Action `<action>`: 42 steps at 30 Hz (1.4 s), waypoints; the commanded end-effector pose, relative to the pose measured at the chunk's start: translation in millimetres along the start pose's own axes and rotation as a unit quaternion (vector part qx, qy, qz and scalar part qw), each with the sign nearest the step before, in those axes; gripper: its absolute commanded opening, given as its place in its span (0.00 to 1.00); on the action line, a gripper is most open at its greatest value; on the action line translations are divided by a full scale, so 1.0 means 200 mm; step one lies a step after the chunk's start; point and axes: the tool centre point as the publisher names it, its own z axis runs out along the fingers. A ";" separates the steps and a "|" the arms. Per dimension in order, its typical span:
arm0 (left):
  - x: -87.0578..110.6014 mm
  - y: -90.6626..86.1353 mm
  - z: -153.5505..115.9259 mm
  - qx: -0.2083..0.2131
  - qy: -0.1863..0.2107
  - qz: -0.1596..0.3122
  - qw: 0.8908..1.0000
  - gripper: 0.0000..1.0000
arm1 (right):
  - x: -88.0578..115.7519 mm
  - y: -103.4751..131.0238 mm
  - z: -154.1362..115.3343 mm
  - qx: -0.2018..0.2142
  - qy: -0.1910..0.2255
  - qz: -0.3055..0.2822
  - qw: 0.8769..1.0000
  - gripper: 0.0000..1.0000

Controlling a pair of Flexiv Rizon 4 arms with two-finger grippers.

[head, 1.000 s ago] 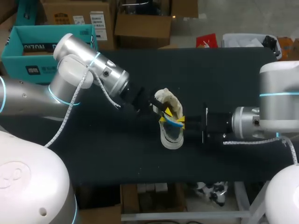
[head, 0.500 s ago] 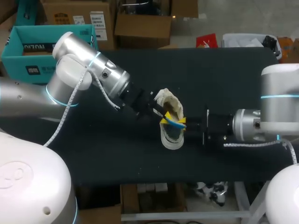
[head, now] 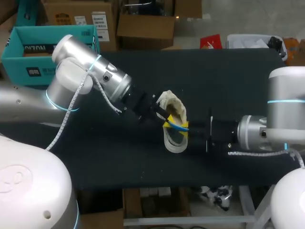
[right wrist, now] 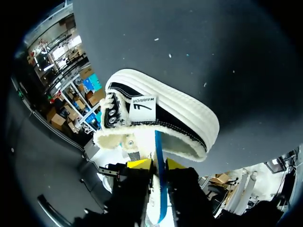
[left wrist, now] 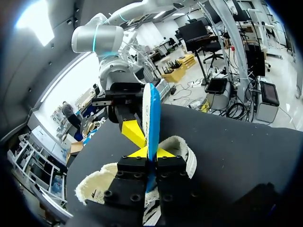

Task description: Open the shoe tongue, take the insole out of the shoe, put the insole back into the shoe, and pack the shoe into the shoebox

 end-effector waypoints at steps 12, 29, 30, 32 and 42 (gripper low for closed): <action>-0.01 0.07 0.02 -0.019 -0.008 -0.006 1.000 0.00 | 0.03 0.03 0.07 0.005 -0.020 -0.010 1.000 0.00; -0.05 0.17 0.02 -0.011 -0.011 -0.031 0.999 0.37 | 0.05 0.21 0.10 0.006 -0.024 0.014 1.000 0.00; -0.04 0.16 0.02 -0.009 -0.012 -0.029 0.999 0.38 | 0.05 0.21 0.10 0.004 -0.023 0.014 1.000 0.00; -0.04 0.14 0.01 -0.005 -0.014 -0.024 1.000 0.38 | 0.04 0.20 0.09 0.002 -0.022 0.014 1.000 0.00; -0.03 0.07 0.04 -0.006 -0.013 0.000 1.000 0.00 | 0.04 0.20 0.08 -0.003 -0.022 0.017 1.000 0.00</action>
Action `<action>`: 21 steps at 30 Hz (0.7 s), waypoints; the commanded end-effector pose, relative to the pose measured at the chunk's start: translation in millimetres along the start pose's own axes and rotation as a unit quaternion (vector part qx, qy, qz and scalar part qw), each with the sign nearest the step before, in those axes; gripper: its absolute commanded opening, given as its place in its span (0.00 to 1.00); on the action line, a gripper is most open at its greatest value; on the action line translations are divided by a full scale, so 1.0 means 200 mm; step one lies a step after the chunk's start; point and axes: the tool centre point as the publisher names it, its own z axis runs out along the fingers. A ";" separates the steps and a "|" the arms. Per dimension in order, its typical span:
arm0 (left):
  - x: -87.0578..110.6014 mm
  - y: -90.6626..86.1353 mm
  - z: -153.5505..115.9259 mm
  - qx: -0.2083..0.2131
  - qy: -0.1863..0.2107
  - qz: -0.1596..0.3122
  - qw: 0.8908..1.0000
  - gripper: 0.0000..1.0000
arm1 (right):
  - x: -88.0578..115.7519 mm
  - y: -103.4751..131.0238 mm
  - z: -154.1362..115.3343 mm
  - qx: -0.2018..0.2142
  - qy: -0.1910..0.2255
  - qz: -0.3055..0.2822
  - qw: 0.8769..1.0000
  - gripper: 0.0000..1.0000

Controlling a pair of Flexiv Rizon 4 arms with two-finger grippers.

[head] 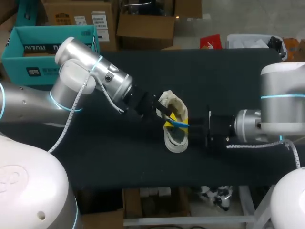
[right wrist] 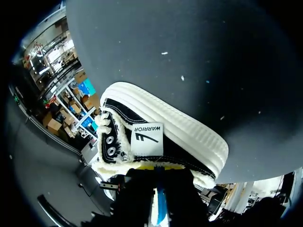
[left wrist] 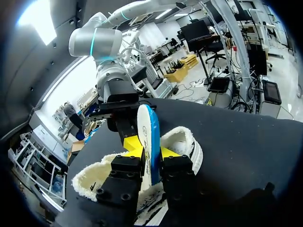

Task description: Open the shoe tongue, take the insole out of the shoe, put the insole back into the shoe, and pack the shoe into the shoebox

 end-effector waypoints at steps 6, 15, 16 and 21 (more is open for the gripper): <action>0.02 -0.01 0.02 -0.010 -0.002 -0.001 1.000 0.00 | -0.03 -0.10 -0.05 -0.019 0.007 -0.012 1.000 0.48; 0.03 0.00 0.02 -0.008 -0.005 -0.006 1.000 0.00 | -0.06 -0.24 -0.10 -0.041 0.015 -0.038 0.998 0.00; 0.04 0.00 0.02 -0.007 -0.006 -0.006 1.000 0.00 | -0.06 -0.25 -0.10 -0.042 0.015 -0.039 0.998 0.00; 0.04 0.01 0.02 -0.006 -0.008 -0.008 1.000 0.00 | -0.05 -0.24 -0.08 -0.040 0.009 -0.039 0.998 0.00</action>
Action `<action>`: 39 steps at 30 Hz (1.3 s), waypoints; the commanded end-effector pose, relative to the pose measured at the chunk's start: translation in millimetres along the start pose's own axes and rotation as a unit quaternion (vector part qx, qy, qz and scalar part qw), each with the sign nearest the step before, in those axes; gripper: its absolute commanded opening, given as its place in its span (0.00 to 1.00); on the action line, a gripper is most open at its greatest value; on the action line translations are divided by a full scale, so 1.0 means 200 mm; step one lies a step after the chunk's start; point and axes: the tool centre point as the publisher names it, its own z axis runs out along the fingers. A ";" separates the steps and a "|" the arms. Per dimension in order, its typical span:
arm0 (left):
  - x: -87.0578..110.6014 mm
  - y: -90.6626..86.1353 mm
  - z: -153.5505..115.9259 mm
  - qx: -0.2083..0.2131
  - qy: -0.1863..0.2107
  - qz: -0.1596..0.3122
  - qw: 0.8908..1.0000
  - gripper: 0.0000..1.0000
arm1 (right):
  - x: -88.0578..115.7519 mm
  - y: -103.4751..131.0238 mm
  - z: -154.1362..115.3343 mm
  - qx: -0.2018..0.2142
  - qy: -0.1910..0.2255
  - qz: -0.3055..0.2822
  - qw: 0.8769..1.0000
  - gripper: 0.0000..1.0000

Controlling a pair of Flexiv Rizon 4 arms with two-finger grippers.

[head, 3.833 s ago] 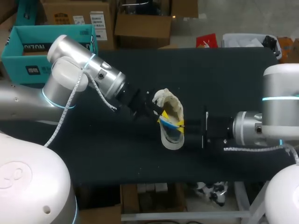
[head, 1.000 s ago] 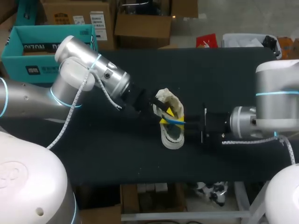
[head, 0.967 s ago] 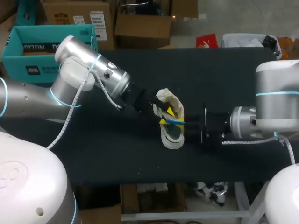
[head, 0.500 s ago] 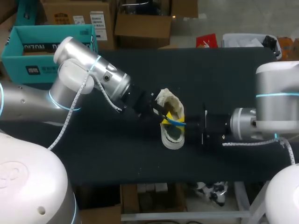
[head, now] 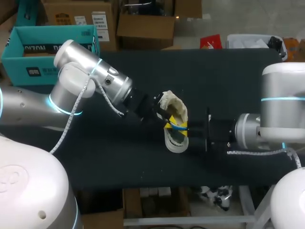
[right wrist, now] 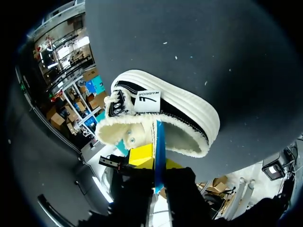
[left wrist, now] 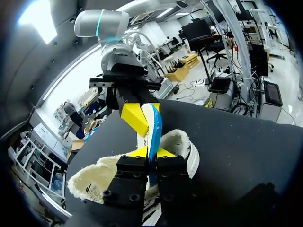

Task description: Open the shoe tongue, take the insole out of the shoe, put the insole back into the shoe, and pack the shoe into the shoebox

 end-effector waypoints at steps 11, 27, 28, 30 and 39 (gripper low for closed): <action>-0.04 0.12 -0.01 0.002 -0.015 -0.022 1.000 0.00 | 0.04 0.12 0.14 0.013 -0.029 0.015 0.999 0.00; -0.01 0.00 -0.14 0.022 0.002 -0.027 0.999 1.00 | -0.02 0.19 0.14 -0.014 -0.058 0.017 0.998 0.00; -0.01 -0.01 -0.16 0.023 0.002 -0.029 0.999 1.00 | -0.03 0.20 0.14 -0.016 -0.063 0.016 0.998 0.00; -0.01 -0.04 -0.20 0.023 0.002 -0.034 0.999 1.00 | -0.05 0.21 0.15 -0.020 -0.070 0.015 0.997 0.00; 0.00 -0.14 -0.33 0.035 -0.007 -0.061 0.997 1.00 | -0.09 0.20 0.14 -0.033 -0.082 0.009 0.996 0.28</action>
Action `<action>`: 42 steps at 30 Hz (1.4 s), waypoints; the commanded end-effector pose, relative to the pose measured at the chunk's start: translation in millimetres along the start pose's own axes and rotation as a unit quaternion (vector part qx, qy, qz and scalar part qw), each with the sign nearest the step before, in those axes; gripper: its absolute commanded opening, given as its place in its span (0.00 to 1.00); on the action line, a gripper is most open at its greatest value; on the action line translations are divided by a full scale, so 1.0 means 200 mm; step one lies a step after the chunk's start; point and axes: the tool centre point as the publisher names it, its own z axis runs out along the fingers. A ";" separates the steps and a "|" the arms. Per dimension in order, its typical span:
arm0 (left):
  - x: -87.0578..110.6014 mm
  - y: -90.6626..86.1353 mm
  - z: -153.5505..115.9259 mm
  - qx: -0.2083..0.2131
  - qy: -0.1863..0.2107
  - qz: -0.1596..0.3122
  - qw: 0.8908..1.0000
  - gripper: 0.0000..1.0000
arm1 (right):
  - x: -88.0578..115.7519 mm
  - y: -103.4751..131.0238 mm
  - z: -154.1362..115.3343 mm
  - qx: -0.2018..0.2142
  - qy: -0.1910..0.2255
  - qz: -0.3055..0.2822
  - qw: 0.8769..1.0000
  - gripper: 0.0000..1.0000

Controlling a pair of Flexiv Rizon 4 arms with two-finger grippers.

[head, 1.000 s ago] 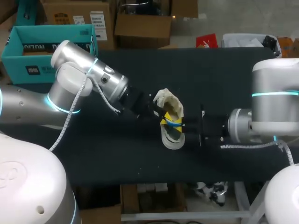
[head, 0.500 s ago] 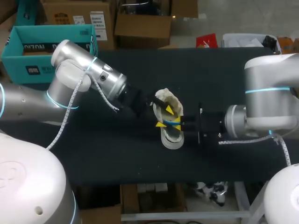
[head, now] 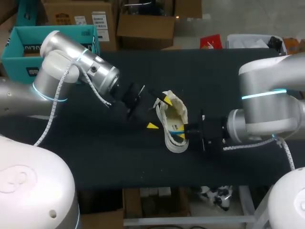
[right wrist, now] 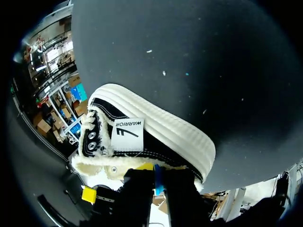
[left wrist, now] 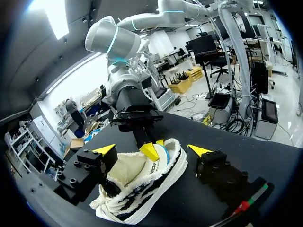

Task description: Open the shoe tongue, take the insole out of the shoe, put the insole back into the shoe, and pack the shoe into the shoebox

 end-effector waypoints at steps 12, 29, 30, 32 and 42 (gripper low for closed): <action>0.07 -0.09 -0.14 -0.025 -0.038 -0.051 0.998 1.00 | -0.01 -0.21 -0.16 -0.046 -0.018 -0.047 0.998 0.31; 0.07 -0.05 -0.37 -0.052 -0.043 -0.215 0.974 1.00 | 0.05 -0.14 0.07 0.002 -0.052 -0.076 0.996 0.00; 0.07 -0.05 -0.38 -0.054 -0.041 -0.224 0.972 1.00 | 0.05 -0.12 0.08 0.003 -0.053 -0.075 0.996 0.00; 0.08 -0.05 -0.40 -0.056 -0.046 -0.233 0.970 1.00 | 0.04 -0.10 0.11 0.001 -0.056 -0.070 0.996 0.00; 0.06 -0.01 -0.52 -0.060 -0.081 -0.296 0.950 1.00 | -0.08 -0.01 0.18 -0.016 -0.070 -0.046 0.996 0.00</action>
